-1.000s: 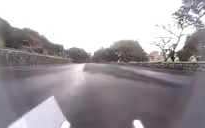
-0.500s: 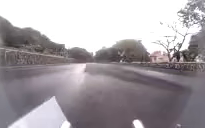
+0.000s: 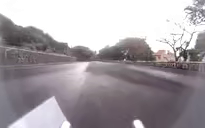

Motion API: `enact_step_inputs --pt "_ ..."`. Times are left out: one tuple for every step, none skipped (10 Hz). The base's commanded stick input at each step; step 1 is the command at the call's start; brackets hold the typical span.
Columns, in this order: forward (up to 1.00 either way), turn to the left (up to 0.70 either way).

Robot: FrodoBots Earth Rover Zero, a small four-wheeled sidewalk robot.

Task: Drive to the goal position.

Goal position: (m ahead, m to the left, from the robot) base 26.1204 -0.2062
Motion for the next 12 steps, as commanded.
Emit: enact_step_inputs --pt "1.00 0.00" --pt "1.00 0.00" --pt "1.00 0.00" --pt "1.00 0.00" --pt "1.00 0.00" --pt "1.00 0.00" --pt "1.00 0.00" --pt "1.00 0.00" --pt "1.00 0.00" --pt "1.00 0.00" --pt "1.00 0.00" --pt "1.00 0.00"
